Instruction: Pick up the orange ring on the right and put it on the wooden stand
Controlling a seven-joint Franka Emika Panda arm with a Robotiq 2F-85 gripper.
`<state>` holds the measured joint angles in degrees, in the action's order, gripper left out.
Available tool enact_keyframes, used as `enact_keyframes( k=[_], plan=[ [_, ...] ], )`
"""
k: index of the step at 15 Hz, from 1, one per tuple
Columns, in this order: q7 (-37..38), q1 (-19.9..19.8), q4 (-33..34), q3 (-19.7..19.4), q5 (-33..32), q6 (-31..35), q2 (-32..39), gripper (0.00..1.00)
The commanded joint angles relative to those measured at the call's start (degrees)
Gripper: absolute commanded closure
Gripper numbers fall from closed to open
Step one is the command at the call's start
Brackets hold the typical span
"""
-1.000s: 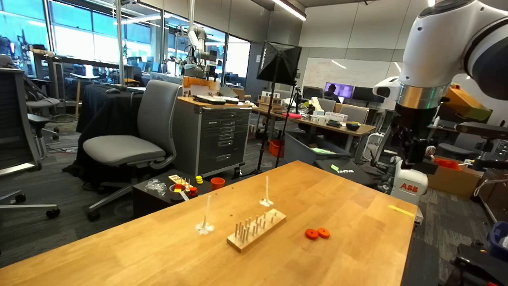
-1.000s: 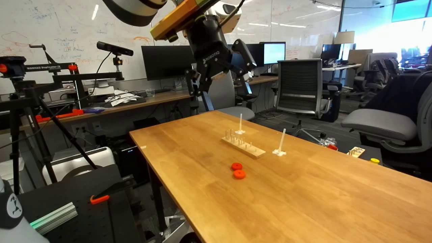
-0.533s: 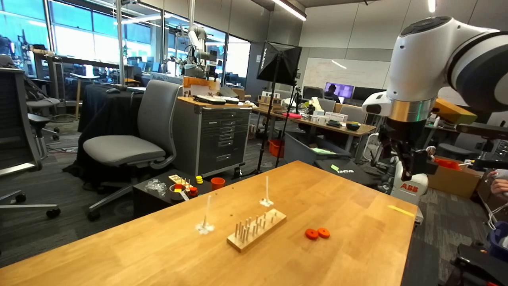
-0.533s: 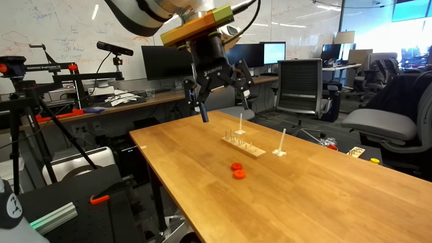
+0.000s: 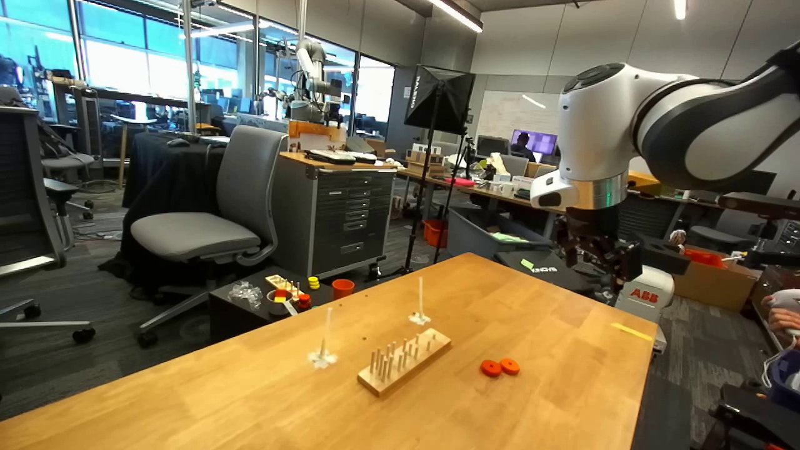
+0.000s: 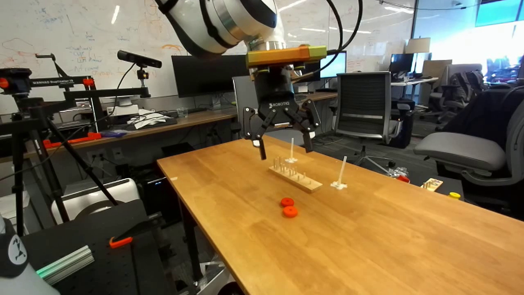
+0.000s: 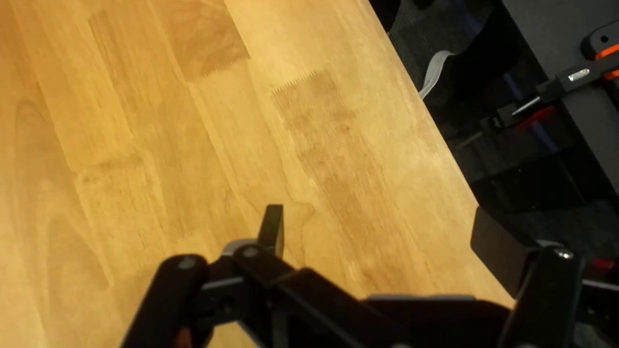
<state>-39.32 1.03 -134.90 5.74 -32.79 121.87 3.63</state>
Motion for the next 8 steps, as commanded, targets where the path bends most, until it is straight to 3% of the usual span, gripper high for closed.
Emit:
enact_keyframes(
  k=[1, 8],
  plan=[
    [-6.3, 1.3, 7.7, -0.2, 1.5, -5.7, 7.8, 0.0],
    [-1.2, 2.8, 20.8, -0.4, 1.7, -13.0, 22.4, 0.0]
  ],
)
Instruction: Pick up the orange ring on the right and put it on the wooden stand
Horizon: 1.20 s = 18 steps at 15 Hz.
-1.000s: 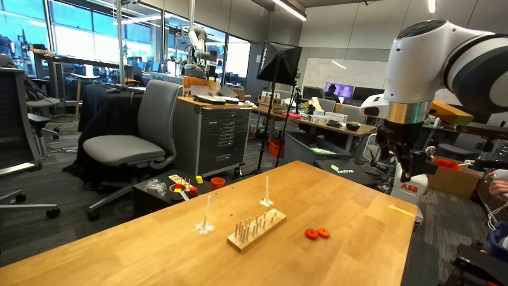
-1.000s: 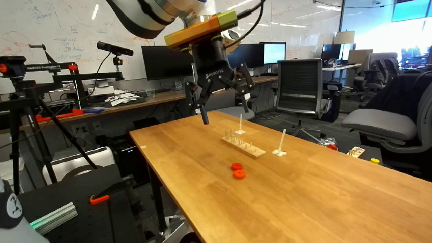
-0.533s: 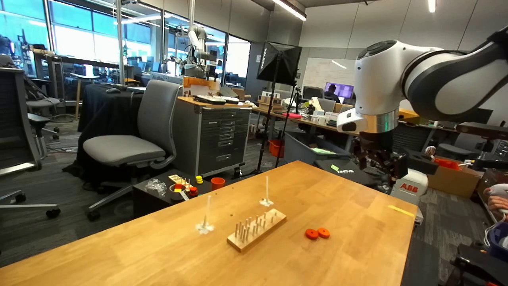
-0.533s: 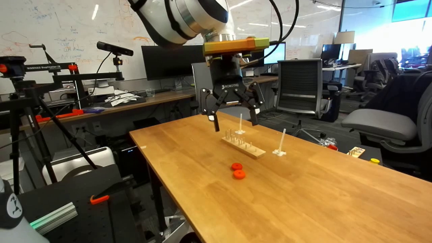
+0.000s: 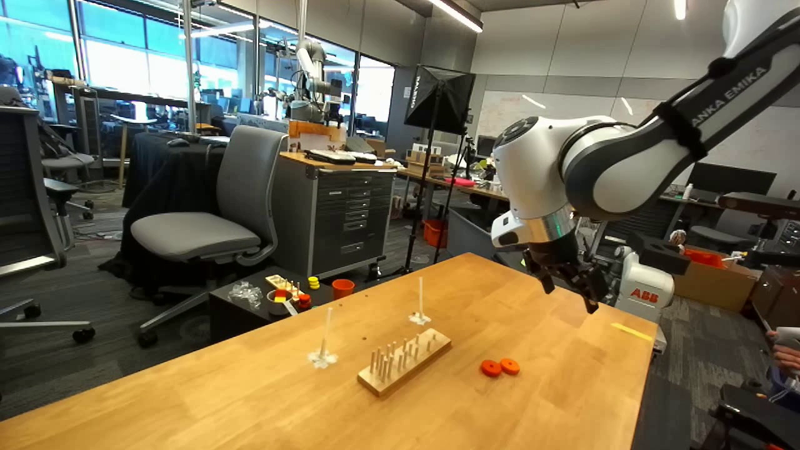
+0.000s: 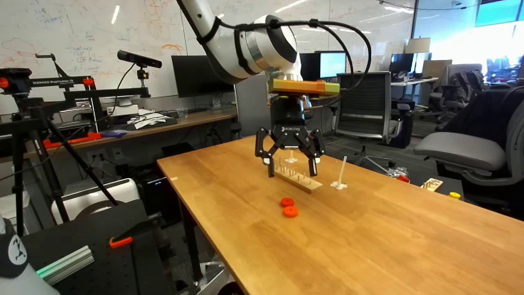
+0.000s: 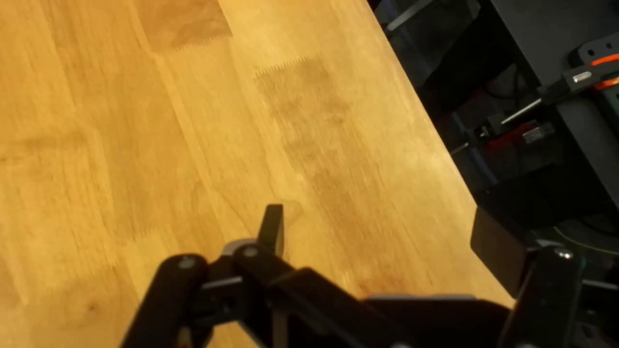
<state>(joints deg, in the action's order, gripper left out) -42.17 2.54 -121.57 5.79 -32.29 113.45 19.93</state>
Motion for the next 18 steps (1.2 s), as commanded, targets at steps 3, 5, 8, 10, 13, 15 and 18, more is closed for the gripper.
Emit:
enact_keyframes(
  k=[3, 5, 8, 10, 13, 15, 18],
  plan=[
    [5.2, 1.4, 11.8, -0.4, 2.6, -4.5, 10.7, 0.0],
    [6.3, 0.8, 13.9, 0.1, 5.8, -3.8, 13.1, 0.0],
    [6.7, 0.1, 15.4, 0.4, 9.7, -3.0, 15.4, 0.0],
    [6.8, 0.1, 15.5, 0.2, 10.6, -3.2, 16.1, 0.0],
    [6.6, 0.2, 13.9, 0.1, 9.2, -1.8, 15.7, 0.0],
    [6.7, 0.2, 14.1, 0.1, 9.2, -1.8, 15.9, 0.0],
    [3.8, -1.9, 12.4, 2.1, 13.1, 2.1, 16.0, 0.0]
  ],
)
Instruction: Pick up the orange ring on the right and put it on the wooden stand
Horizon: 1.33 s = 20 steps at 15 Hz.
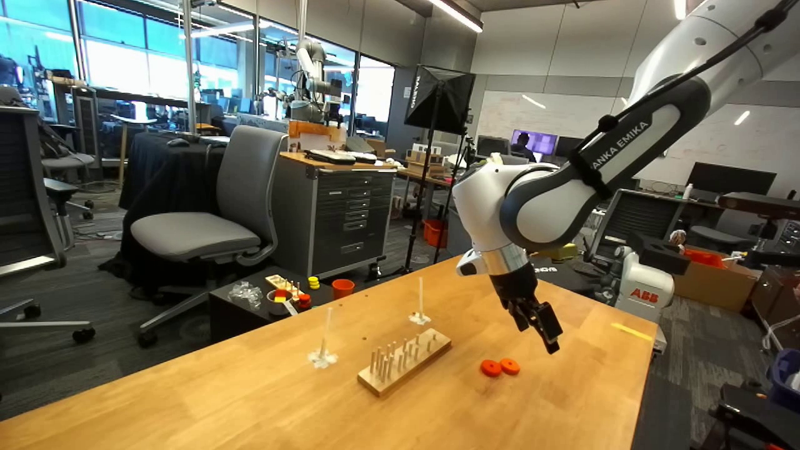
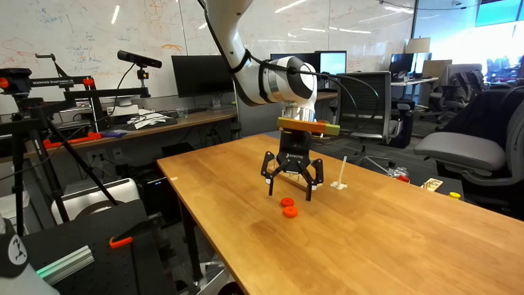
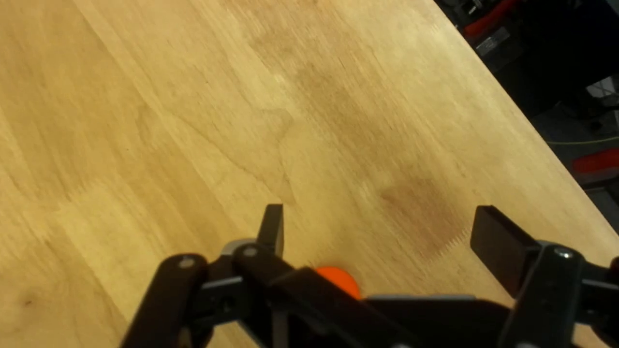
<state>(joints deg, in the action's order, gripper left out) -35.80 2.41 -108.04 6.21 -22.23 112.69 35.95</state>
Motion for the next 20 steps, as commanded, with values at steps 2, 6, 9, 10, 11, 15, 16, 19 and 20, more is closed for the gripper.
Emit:
enact_keyframes(
  k=[2, 6, 9, 10, 11, 15, 16, 19, 20],
  plan=[
    [-4.9, -3.0, -2.8, 3.1, 6.2, 6.3, -0.1, 0.0],
    [-8.2, -4.6, -6.0, 4.5, 10.9, 12.4, -0.7, 0.0],
    [-9.2, -5.9, -8.2, 4.8, 13.9, 17.8, -1.8, 0.0],
    [-9.5, -6.3, -8.8, 4.9, 14.8, 19.4, -2.0, 0.0],
    [-9.4, -6.7, -9.2, 4.7, 15.4, 20.8, -2.2, 0.0],
    [-8.8, -8.3, -11.4, 4.0, 16.8, 26.0, -3.2, 0.0],
    [-8.7, -8.6, -11.6, 3.8, 16.8, 26.5, -3.1, 0.0],
    [-6.8, -8.2, -11.3, 2.7, 15.7, 27.8, -1.9, 0.0],
    [-5.6, -7.6, -11.3, 2.1, 15.3, 28.2, -1.4, 0.0]
  ],
)
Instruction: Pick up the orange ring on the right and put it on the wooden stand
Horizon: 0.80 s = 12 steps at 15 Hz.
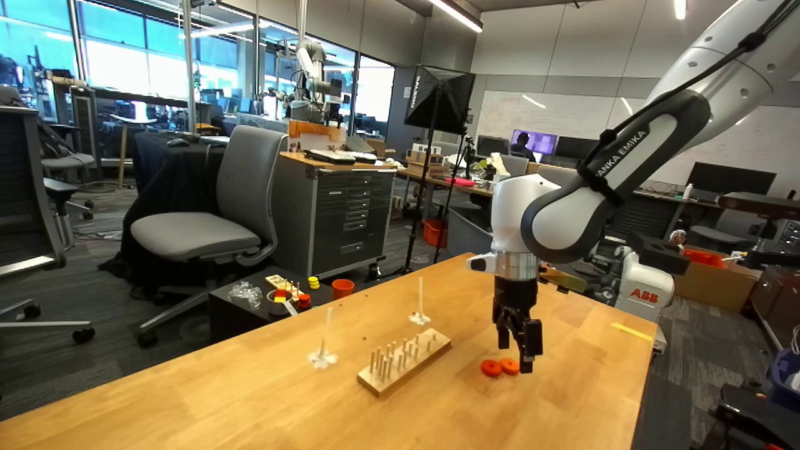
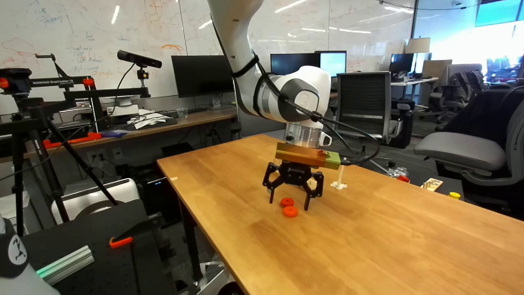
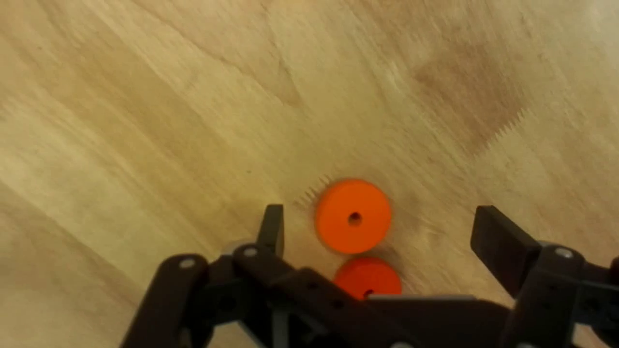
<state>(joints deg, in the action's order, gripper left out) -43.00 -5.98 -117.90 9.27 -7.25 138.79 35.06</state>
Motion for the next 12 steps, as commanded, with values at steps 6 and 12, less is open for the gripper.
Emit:
enact_keyframes(
  k=[6, 12],
  plan=[
    [9.1, 1.7, -3.3, -1.7, 0.2, 9.2, 0.0, 0.0],
    [15.3, 2.2, -5.2, -2.0, -0.7, 12.9, -0.2, 0.0]
  ],
)
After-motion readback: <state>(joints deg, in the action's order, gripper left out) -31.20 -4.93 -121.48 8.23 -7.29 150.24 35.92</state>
